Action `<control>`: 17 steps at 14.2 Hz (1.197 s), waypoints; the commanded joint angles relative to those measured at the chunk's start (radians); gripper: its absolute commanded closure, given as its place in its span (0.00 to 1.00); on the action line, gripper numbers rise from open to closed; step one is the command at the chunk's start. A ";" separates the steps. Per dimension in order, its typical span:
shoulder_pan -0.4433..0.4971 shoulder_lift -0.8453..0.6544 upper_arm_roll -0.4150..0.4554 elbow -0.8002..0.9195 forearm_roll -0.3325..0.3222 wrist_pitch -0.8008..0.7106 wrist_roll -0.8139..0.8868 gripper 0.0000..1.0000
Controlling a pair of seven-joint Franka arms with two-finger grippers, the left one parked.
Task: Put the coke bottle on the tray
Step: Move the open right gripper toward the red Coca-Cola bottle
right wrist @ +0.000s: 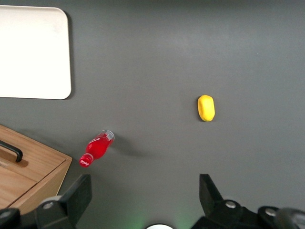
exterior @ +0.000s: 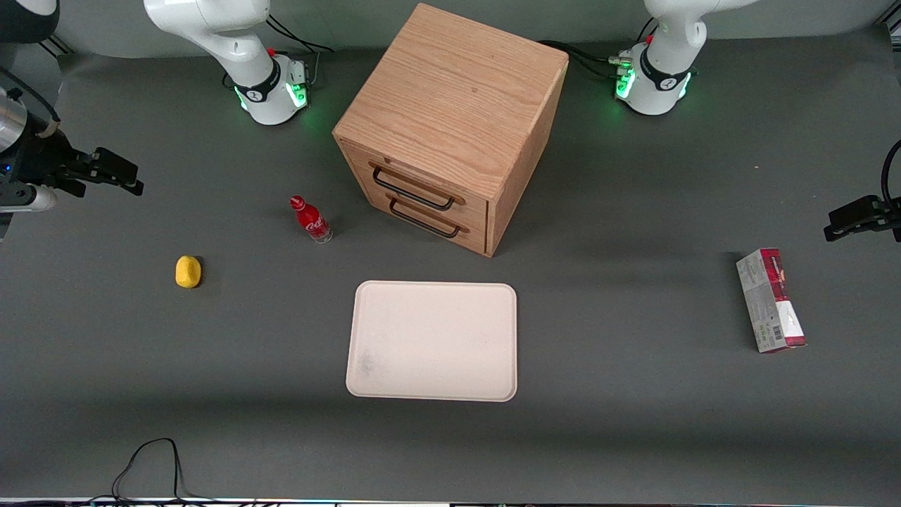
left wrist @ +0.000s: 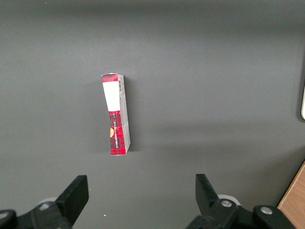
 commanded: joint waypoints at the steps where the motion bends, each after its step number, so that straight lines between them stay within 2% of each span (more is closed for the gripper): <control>1: 0.027 -0.070 -0.001 -0.061 0.020 -0.001 0.018 0.00; 8: 0.196 -0.136 -0.001 -0.133 0.025 -0.001 0.203 0.00; 13: 0.284 -0.205 -0.001 -0.226 0.025 0.009 0.344 0.00; 15: 0.330 -0.204 -0.003 -0.236 0.025 -0.013 0.349 0.00; 17: 0.333 -0.207 -0.003 -0.243 0.049 -0.021 0.332 0.00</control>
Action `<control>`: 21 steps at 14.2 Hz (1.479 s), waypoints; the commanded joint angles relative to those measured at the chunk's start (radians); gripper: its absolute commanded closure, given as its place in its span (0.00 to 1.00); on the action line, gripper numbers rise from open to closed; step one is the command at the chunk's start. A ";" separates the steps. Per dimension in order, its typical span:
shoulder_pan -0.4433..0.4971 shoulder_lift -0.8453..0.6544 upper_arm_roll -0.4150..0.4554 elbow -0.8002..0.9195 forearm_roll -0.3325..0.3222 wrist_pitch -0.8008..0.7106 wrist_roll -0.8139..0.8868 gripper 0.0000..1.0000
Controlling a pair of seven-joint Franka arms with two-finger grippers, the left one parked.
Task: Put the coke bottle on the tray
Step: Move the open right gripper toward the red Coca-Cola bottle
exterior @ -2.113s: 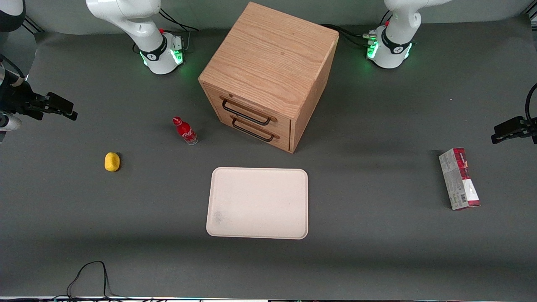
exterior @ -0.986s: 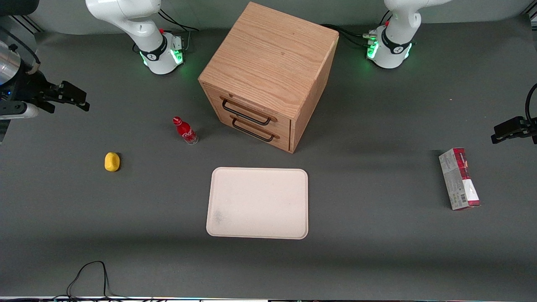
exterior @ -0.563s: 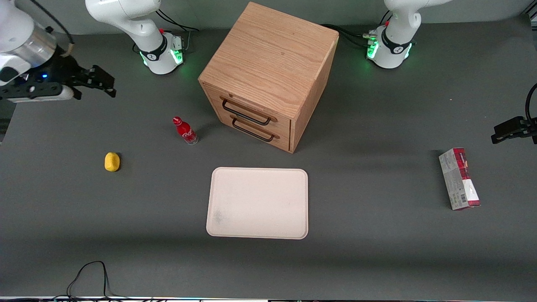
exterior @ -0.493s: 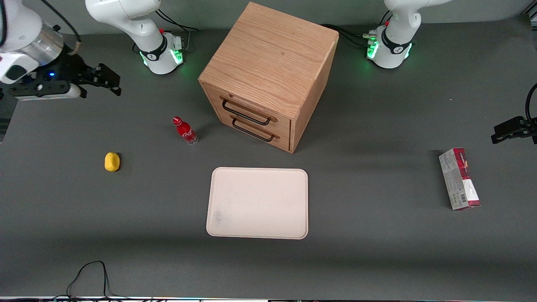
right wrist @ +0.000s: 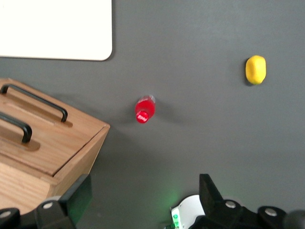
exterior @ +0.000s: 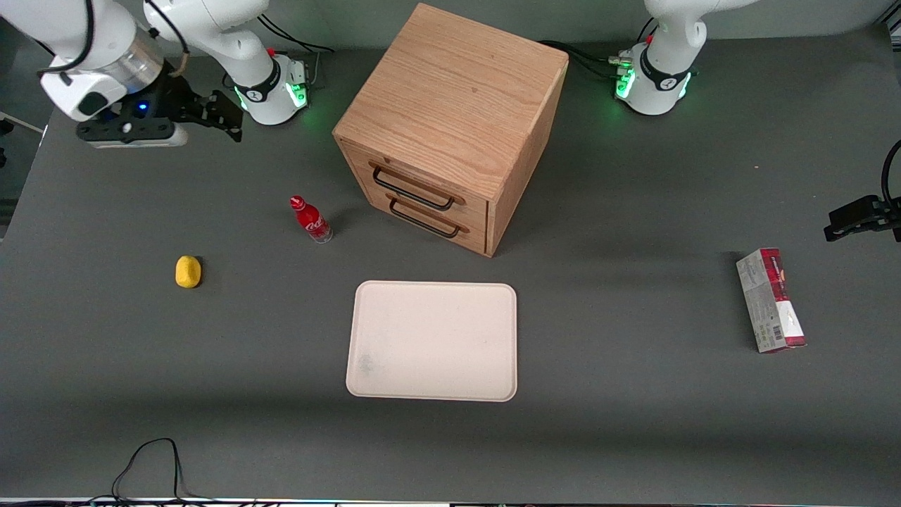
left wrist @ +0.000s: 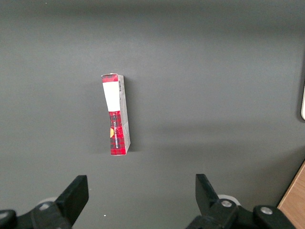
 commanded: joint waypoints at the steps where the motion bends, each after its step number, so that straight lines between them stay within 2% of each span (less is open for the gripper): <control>1: 0.017 -0.024 -0.013 -0.029 0.039 -0.006 0.008 0.00; 4: 0.017 -0.027 -0.012 -0.071 0.039 0.010 -0.092 0.00; 7: 0.017 -0.034 -0.015 -0.159 0.038 0.090 -0.097 0.00; 14: 0.021 -0.046 -0.002 -0.464 0.038 0.449 -0.086 0.00; 18: 0.027 -0.017 0.005 -0.578 0.038 0.630 -0.080 0.00; 21: 0.090 0.037 0.005 -0.607 0.038 0.727 -0.002 0.00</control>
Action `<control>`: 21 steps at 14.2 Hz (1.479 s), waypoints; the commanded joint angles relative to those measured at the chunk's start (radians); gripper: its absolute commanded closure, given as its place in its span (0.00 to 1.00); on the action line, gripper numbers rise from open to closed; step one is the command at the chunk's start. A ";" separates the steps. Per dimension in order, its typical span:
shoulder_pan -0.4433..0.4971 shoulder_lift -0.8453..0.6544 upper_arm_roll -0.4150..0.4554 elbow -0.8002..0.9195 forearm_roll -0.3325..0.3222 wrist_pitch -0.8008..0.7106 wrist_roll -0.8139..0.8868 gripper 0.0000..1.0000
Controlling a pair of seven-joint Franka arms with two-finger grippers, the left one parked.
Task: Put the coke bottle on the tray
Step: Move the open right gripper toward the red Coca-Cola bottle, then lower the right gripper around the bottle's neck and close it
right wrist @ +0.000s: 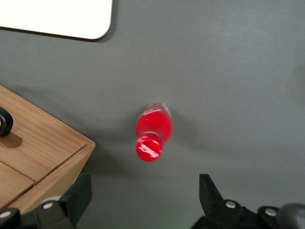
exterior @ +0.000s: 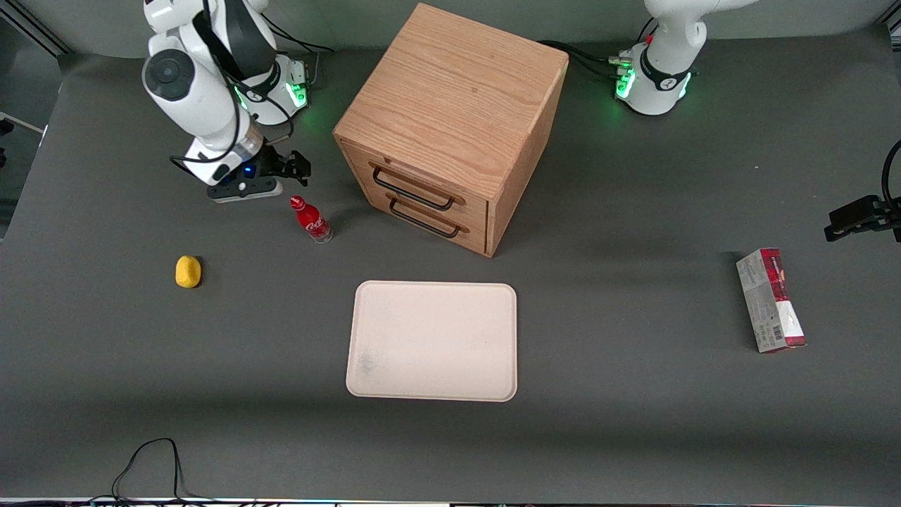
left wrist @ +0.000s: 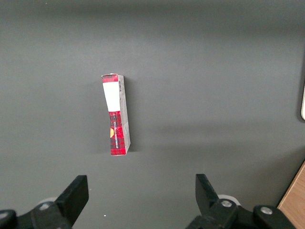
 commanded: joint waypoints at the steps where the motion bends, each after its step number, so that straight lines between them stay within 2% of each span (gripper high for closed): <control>1: 0.056 0.043 -0.006 -0.015 0.014 0.071 0.061 0.00; 7: 0.046 0.057 -0.021 -0.015 0.003 0.130 0.059 0.00; 11: 0.006 0.078 -0.026 -0.015 -0.012 0.157 0.059 0.00; 20: 0.010 0.144 -0.026 -0.044 -0.013 0.217 0.059 0.00; 21: 0.009 0.144 -0.026 -0.042 -0.013 0.217 0.059 0.11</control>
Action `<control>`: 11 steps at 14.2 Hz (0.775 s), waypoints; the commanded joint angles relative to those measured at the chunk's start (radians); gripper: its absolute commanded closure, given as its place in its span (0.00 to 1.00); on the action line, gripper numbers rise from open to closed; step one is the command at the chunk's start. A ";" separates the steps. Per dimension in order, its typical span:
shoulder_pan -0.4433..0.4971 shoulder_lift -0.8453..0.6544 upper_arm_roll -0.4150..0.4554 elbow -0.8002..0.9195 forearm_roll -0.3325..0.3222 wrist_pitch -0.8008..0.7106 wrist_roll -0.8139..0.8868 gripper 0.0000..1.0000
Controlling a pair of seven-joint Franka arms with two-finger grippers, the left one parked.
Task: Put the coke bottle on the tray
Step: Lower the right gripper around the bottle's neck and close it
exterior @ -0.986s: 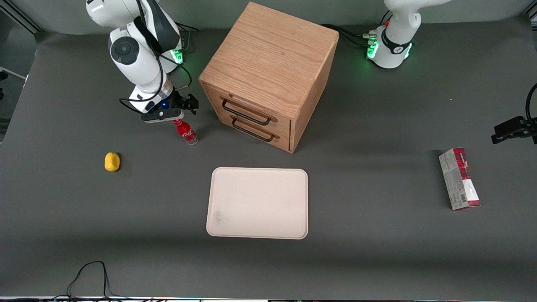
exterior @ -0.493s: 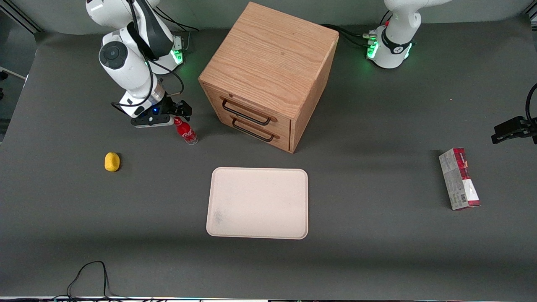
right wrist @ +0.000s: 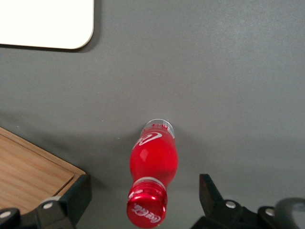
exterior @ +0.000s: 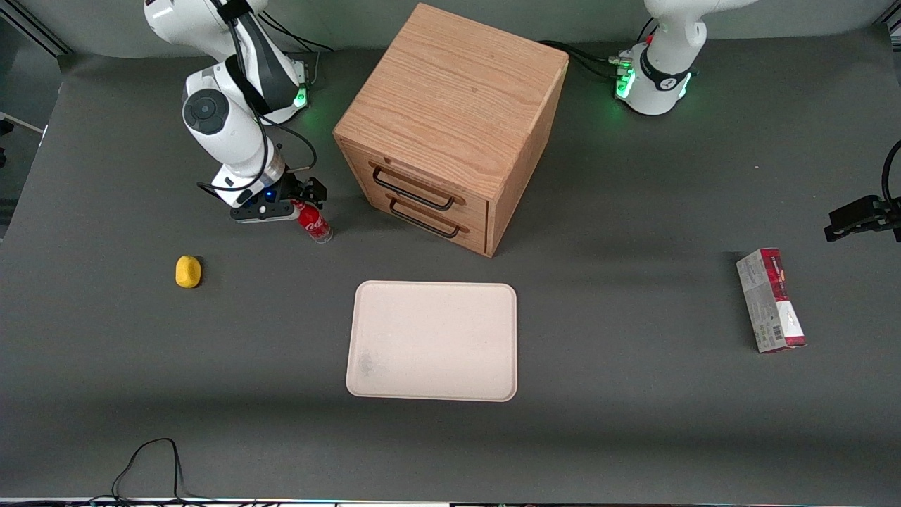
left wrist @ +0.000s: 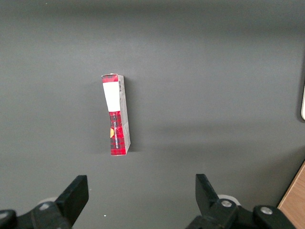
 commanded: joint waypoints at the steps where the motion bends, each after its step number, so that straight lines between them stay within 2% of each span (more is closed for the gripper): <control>1: 0.002 0.000 0.000 -0.005 -0.012 0.019 0.015 0.31; 2: 0.002 0.000 0.000 -0.005 -0.012 0.017 0.015 0.55; 3: 0.002 0.002 0.000 -0.005 -0.012 0.017 0.015 0.74; 4: 0.002 0.002 0.000 -0.005 -0.012 0.017 0.015 0.85; 6: 0.002 0.000 0.000 -0.002 -0.012 0.012 0.015 0.98; 9: 0.002 -0.024 -0.003 0.018 -0.012 -0.033 0.010 1.00; 11: 0.000 -0.049 -0.008 0.064 -0.012 -0.117 0.007 1.00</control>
